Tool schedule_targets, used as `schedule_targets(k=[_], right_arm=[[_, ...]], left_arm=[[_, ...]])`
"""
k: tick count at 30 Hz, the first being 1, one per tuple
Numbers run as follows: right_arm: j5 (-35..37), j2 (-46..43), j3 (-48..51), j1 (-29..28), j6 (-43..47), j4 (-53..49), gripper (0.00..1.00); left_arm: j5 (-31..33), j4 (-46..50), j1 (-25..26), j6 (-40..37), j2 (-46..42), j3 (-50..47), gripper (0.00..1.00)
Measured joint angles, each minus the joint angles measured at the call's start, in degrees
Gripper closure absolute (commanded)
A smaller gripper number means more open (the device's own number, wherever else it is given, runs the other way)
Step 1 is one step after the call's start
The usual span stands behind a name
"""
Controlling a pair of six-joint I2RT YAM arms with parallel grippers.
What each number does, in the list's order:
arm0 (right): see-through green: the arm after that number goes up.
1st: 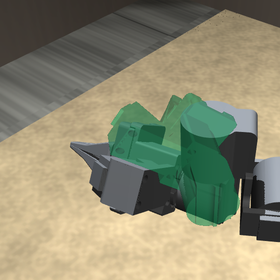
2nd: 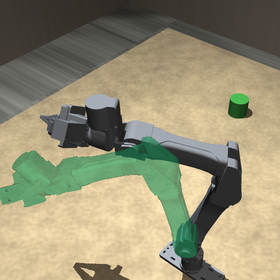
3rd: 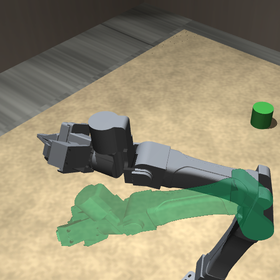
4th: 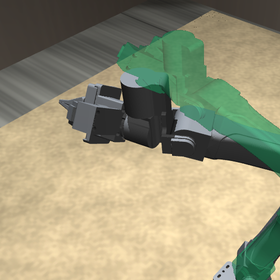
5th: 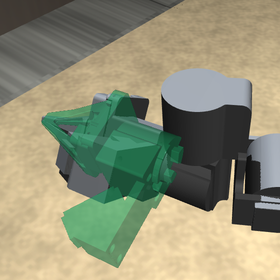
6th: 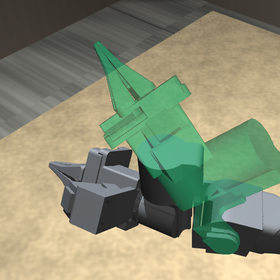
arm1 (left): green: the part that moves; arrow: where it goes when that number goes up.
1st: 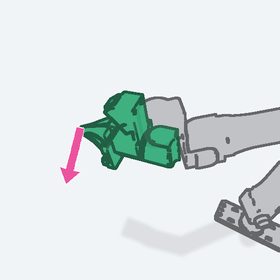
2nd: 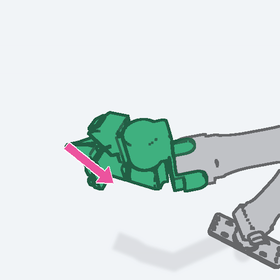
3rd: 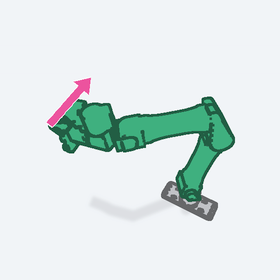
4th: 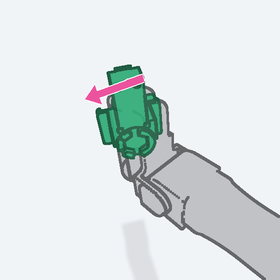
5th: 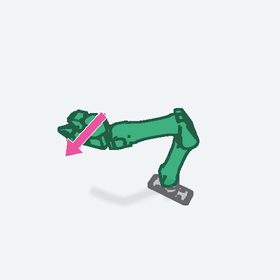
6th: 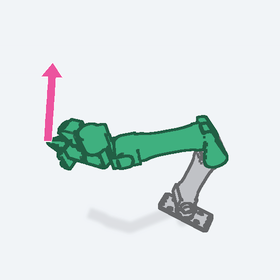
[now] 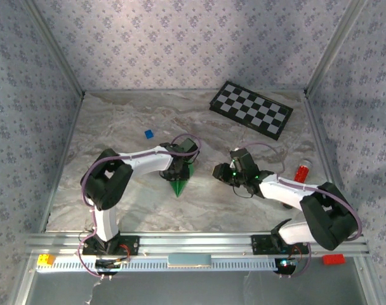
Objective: Fold a paper plane with a square sheet of paper (pick it up from the middle)
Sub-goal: Move a paper plane to the center of the table, then reset both arms
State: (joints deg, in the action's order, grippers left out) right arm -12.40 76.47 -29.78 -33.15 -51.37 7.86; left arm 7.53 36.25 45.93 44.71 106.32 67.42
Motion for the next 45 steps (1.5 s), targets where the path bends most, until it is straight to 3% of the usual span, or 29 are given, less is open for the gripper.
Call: schedule_targets(k=[25, 28, 34, 39, 42, 45], right_arm=[[2.8, -12.4, 1.1, 2.7, 3.0, -8.5, 0.67], [3.5, -13.7, 1.1, 3.5, 4.0, -10.6, 0.63], [8.7, -16.5, -3.1, 7.7, 11.0, -20.9, 0.43], [22.2, -16.8, -11.1, 12.3, 20.1, -26.2, 0.34], [30.6, -16.0, -10.6, 14.7, 29.6, -21.6, 0.28], [34.1, -12.3, -8.0, 18.5, 37.7, -14.8, 0.28]], left_arm=[[0.4, 0.5, -0.1, 2.0, -5.7, 0.1, 0.59], [0.7, 1.6, -0.1, 1.9, -7.0, 0.0, 0.59], [4.9, 1.0, -0.1, 0.6, -17.5, -2.0, 0.45], [13.2, -1.6, -2.1, -3.0, -30.2, -6.9, 0.26], [17.6, -5.0, -7.7, -6.3, -36.8, -11.8, 0.07], [20.9, -8.4, -16.0, -9.4, -41.4, -17.6, 0.01]])
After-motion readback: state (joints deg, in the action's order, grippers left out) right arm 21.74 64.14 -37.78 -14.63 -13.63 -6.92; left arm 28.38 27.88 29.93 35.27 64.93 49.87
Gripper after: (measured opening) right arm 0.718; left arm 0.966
